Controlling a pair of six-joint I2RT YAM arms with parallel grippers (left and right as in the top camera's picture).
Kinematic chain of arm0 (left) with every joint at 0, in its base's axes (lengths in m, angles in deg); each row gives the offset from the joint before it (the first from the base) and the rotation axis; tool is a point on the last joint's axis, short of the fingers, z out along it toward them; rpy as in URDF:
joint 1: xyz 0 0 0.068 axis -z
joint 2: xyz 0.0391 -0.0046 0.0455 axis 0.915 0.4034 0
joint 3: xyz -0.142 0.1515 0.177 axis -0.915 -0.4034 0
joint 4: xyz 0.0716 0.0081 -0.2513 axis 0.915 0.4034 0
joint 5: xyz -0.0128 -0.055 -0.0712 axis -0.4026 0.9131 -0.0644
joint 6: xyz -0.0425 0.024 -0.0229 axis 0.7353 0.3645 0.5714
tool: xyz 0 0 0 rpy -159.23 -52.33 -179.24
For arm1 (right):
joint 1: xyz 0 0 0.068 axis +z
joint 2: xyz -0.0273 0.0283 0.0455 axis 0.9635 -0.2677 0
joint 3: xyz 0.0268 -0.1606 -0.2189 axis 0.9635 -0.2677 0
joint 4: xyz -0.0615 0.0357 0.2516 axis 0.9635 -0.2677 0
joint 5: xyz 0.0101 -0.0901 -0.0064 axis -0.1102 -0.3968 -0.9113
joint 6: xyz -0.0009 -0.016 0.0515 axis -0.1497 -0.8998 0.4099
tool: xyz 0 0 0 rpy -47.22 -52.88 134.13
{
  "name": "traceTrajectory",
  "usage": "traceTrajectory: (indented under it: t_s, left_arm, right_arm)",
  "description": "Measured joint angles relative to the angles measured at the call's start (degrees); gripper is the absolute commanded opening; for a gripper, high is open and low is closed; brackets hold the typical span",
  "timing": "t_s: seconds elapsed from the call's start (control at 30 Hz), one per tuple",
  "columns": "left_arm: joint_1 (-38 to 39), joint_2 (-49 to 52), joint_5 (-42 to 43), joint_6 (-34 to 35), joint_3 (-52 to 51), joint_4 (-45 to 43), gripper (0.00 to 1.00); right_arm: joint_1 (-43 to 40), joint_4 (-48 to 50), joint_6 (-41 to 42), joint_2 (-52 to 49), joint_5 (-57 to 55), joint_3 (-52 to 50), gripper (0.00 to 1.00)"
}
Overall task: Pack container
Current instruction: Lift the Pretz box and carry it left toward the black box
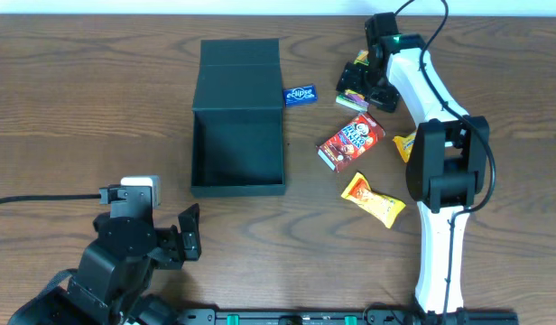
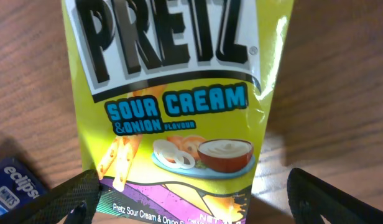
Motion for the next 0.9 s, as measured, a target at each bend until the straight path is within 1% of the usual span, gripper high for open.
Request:
traceTrajectory:
  t_s: [0.27,0.47,0.9]
  left_arm:
    - [0.00,0.00,0.00,0.00,0.00,0.00,0.95]
    - [0.00,-0.02,0.02,0.00,0.00,0.00,0.95]
    - [0.00,0.00,0.00,0.00,0.00,0.00,0.95]
  right_arm:
    - [0.31,-5.29,-0.02,-1.14,-0.07,5.40,0.99]
    - [0.42,-5.20,-0.02,-1.14,-0.07,9.97,0.99]
    - [1.29,-4.92,-0.02,-1.95,-0.26,10.08,0.99]
